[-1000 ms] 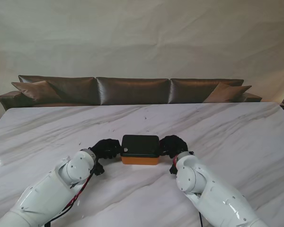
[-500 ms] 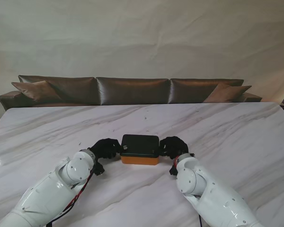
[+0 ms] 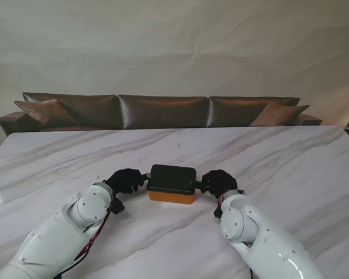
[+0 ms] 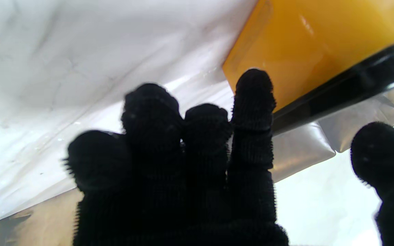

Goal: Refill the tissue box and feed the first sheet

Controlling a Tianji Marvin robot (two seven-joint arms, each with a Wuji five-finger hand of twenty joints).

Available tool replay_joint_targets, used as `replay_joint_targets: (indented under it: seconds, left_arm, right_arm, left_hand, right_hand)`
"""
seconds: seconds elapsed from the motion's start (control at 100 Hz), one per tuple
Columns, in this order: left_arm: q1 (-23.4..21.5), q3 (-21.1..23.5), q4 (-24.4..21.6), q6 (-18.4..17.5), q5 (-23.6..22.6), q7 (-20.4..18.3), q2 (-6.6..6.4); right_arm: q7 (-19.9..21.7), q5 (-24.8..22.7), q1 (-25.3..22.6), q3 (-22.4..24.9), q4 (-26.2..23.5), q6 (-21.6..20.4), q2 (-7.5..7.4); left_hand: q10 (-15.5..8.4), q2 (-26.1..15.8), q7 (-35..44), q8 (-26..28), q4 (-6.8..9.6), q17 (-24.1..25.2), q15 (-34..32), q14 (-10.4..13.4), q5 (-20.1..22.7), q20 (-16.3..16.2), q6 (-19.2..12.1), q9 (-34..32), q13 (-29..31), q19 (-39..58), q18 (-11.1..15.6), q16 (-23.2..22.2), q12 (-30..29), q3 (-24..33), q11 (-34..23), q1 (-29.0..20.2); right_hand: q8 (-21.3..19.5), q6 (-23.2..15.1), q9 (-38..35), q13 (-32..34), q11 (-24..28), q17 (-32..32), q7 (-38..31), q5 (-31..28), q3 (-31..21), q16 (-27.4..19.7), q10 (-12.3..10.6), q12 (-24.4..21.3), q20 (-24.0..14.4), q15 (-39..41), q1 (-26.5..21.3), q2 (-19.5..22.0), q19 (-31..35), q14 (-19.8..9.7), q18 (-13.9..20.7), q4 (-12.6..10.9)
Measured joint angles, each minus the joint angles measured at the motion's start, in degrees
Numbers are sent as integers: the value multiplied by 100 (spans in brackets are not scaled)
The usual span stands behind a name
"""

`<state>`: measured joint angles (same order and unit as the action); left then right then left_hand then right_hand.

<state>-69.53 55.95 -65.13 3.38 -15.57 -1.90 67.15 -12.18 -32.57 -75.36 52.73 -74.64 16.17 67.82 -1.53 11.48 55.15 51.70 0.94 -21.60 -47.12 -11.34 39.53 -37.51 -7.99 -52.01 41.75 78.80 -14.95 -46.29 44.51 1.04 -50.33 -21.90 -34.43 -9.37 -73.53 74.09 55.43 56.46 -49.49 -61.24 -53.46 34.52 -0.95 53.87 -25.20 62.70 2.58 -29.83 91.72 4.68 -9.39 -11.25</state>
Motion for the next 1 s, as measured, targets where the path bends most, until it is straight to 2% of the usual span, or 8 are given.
replay_joint_targets:
  seconds: [0.05, 0.13, 0.28, 0.51, 0.61, 0.82, 0.93, 1.0]
  left_arm:
    - [104, -49, 112, -1, 18, 33, 12]
    - [328, -161, 409, -11, 121, 125, 64]
    - [735, -425, 938, -99, 290, 231, 175]
    - [1116, -768, 1489, -360, 428, 273, 348]
    - [1186, -873, 1603, -406, 440, 303, 400]
    - [1398, -1130, 1928, -577, 447, 347, 488]
    - [1451, -1208, 1943, -606, 343, 388, 491]
    - [1468, -1234, 1943, -605, 276, 434, 499]
  right_arm:
    - [11, 47, 92, -42, 39, 36, 1]
    - [7, 209, 272, -128, 162, 63, 23]
    - [-89, 368, 630, -334, 549, 68, 127]
    - [-254, 657, 986, -588, 1161, -7, 315]
    - [-280, 677, 1021, -638, 1247, -35, 345]
    - [-431, 642, 1087, -719, 1317, -99, 374]
    - [-457, 528, 1141, -772, 1323, -99, 374]
    - [-460, 479, 1165, -791, 1330, -97, 375]
  left_hand:
    - [0, -3, 14, 0, 325, -11, -11, -51, 0, 0, 2, 0, 0, 0, 0, -1, 25, 31, 0, 207]
    - [0, -2, 105, 39, 502, -19, -122, -101, 0, -47, 5, 0, 0, 0, -2, -61, 78, 229, -37, 279]
    - [0, 38, 359, 251, 548, -93, -290, -102, 0, -112, 9, 0, 0, 0, -5, -128, 196, 372, -243, 186]
    - [-1, 114, 578, 484, 609, -228, -498, -64, 272, -123, -82, -4, 1, 0, -6, -198, 338, 540, -474, -138]
    - [-56, 170, 701, 610, 734, -303, -595, -21, 326, -181, -151, -243, 75, 0, -6, -212, 401, 595, -604, -211]
    - [-187, 198, 1063, 1027, 949, -526, -950, 85, 667, -208, -315, -586, 392, -1, 9, -341, 579, 556, -921, -346]
    - [-233, 215, 1248, 1212, 1401, -680, -1137, 173, 960, -208, -405, -724, 540, -2, 11, -428, 717, 617, -1117, -368]
    - [-261, 315, 1367, 1294, 1812, -737, -1225, 209, 1113, -208, -406, -850, 570, -3, 13, -502, 790, 796, -1219, -283]
  right_hand:
    - [-1, 0, 3, -1, 0, -14, 0, 0, 0, -1, 0, 0, 0, 0, 0, 11, 1, 3, 0, -1]
    - [-12, 1, 5, -3, 0, -20, 1, 1, -2, -3, 0, 0, 0, 0, 1, 40, 3, 13, 0, -1]
    - [-35, 1, 5, -3, 0, -21, 1, 1, 54, -3, 0, 0, 0, 0, -32, 89, 10, 21, -2, 0]
    - [-60, 1, 5, -3, 6, -22, -11, -7, 285, -3, 0, 0, 0, 0, -691, 130, 16, 25, -5, 114]
    - [-50, -3, 5, -3, 63, -22, -63, -11, 468, -3, 0, 0, 0, 0, -877, 223, 20, 26, -6, 213]
    - [1058, -141, 4, -3, 131, -22, -968, 2, 530, -3, -13, 0, 0, 10, -1341, -179, 25, 26, -6, 251]
    - [1201, -222, 4, -3, 176, -22, -1438, 187, 168, -3, -64, 44, 0, 36, -1405, -543, 32, 22, -6, 244]
    - [1135, -222, 4, -3, 243, -22, -1548, 187, 69, -3, -73, 52, 0, 70, -1405, -683, 68, 12, -6, 174]
